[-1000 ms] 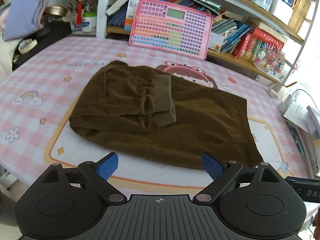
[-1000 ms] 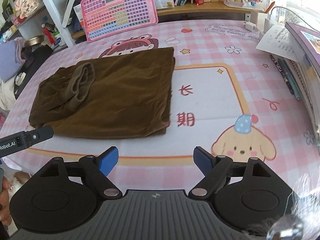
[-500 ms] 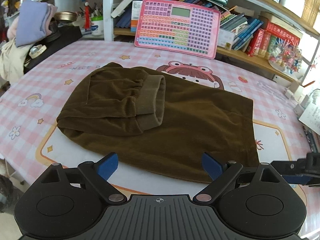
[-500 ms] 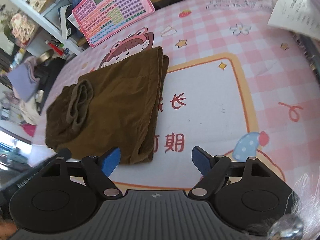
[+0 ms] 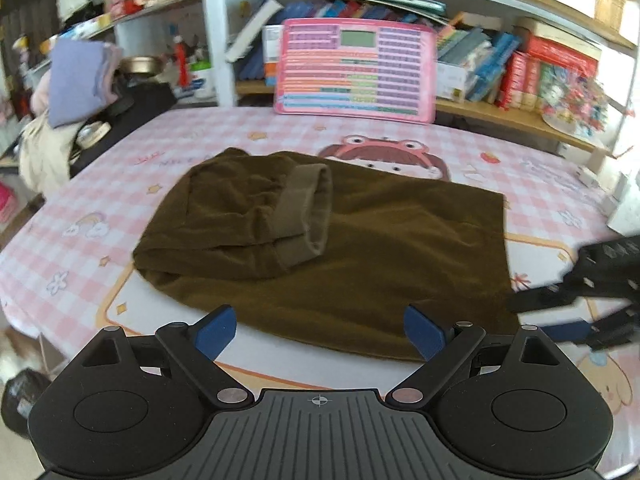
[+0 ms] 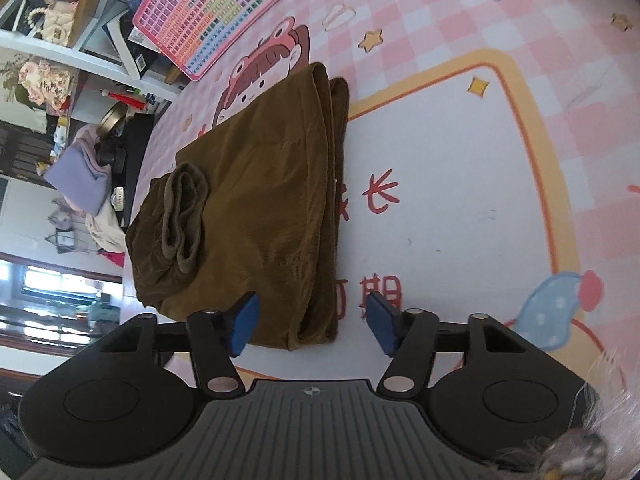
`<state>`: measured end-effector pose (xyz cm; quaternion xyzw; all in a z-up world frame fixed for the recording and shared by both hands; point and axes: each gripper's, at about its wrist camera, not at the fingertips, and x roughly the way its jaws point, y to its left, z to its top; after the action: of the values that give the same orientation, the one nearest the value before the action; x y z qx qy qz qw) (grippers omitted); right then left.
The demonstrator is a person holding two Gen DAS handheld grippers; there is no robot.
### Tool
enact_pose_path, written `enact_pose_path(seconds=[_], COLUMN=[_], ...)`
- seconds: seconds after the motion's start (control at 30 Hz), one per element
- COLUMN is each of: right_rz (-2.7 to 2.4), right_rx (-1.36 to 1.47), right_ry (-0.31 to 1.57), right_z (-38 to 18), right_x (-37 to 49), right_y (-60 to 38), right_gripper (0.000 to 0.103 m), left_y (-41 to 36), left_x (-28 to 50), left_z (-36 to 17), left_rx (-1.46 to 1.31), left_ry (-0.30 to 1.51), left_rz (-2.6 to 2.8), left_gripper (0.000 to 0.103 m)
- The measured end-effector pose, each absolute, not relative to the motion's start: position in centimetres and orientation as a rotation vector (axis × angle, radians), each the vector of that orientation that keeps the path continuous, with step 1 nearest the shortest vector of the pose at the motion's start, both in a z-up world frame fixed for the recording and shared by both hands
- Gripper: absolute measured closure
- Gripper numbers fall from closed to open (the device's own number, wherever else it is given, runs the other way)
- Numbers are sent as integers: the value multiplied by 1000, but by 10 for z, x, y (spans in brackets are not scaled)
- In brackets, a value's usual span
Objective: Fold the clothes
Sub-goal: 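Grasp the edge of the folded brown trousers with the right tool while the left tool grasps beside it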
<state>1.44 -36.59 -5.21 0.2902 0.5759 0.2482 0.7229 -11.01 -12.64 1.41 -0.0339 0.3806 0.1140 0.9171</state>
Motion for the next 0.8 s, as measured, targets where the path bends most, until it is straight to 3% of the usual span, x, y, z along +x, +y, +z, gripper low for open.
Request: enact_pose_path(seconds=[0.2, 0.3, 0.53, 0.63, 0.73, 0.8], right_rz=[565, 560, 658, 673, 679, 675], right_rx=[693, 678, 748, 742, 734, 733], right_ry=[1316, 1341, 1301, 1299, 1298, 1298], right_z=[-63, -67, -45, -39, -34, -35], right_x=[28, 34, 39, 39, 40, 41], right_y=[-354, -349, -353, -348, -345, -345], right_gripper=[66, 93, 94, 94, 94, 94], left_y=[-149, -163, -209, -232, -250, -255], left_x=[-104, -101, -85, -79, -71, -66], left_z=[14, 9, -10, -25, -39, -45], left_rx=[53, 111, 413, 600, 730, 758], left_ry=[807, 817, 811, 785, 747, 735], left_rz=[113, 44, -59, -69, -62, -52], left_gripper=[11, 11, 12, 21, 44, 85])
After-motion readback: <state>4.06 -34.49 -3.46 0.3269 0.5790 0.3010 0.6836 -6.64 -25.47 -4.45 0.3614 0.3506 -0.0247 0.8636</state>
